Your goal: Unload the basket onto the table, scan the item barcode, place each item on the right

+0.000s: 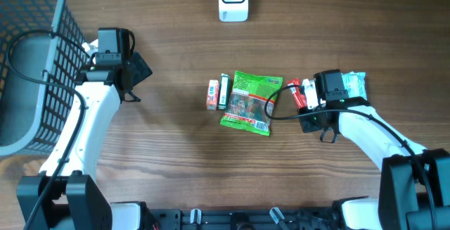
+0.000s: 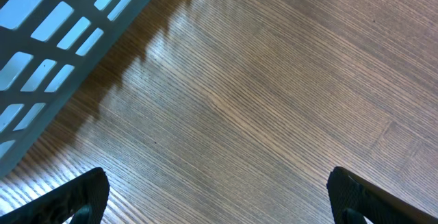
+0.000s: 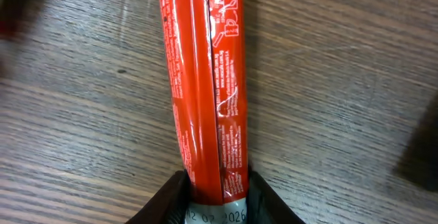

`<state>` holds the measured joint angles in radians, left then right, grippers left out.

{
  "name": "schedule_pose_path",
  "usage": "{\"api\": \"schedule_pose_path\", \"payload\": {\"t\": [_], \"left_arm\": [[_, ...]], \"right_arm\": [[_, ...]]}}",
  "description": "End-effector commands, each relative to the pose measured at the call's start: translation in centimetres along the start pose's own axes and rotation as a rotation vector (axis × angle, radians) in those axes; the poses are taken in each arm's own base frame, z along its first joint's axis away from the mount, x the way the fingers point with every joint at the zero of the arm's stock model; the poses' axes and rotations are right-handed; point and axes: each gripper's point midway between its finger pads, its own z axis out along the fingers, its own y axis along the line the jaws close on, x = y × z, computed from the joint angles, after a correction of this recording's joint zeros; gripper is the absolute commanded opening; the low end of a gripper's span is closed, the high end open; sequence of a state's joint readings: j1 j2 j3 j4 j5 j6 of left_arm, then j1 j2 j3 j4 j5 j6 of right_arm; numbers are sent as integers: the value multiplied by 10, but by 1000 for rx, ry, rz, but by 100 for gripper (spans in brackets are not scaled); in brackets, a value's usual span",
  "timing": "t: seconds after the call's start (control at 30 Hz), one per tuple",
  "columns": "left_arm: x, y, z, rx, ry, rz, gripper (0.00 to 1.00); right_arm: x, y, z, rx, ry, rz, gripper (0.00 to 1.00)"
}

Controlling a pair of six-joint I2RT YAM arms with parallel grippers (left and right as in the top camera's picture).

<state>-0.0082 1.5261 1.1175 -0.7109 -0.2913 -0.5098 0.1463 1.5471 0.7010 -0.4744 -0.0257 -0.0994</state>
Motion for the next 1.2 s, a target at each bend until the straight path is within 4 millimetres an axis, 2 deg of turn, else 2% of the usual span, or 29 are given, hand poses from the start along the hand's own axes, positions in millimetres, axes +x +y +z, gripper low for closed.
{"api": "schedule_pose_path", "payload": {"t": [0.0,0.1,0.17,0.47,0.7,1.0,1.07,1.13,1.17], "left_arm": [[-2,3,2,-14,-6,6,100],[-2,3,2,-14,-6,6,100],[-2,3,2,-14,-6,6,100],[-2,3,2,-14,-6,6,100],[-2,3,2,-14,-6,6,100],[-2,3,2,-14,-6,6,100],[-2,3,2,-14,-6,6,100],[-2,3,2,-14,-6,6,100],[-2,3,2,-14,-6,6,100]], "right_arm": [[-6,15,-6,-92,-5,-1,37],[-15,15,-18,-90,-33,-3,42],[-16,14,-19,-88,-42,-4,45],[-14,-5,-20,-138,-52,132,44],[-11,4,-15,-199,-56,140,44],[6,6,5,-212,42,156,31],[8,5,6,-206,50,157,22],[9,3,6,-195,55,156,20],[9,3,6,-196,55,157,16]]}}
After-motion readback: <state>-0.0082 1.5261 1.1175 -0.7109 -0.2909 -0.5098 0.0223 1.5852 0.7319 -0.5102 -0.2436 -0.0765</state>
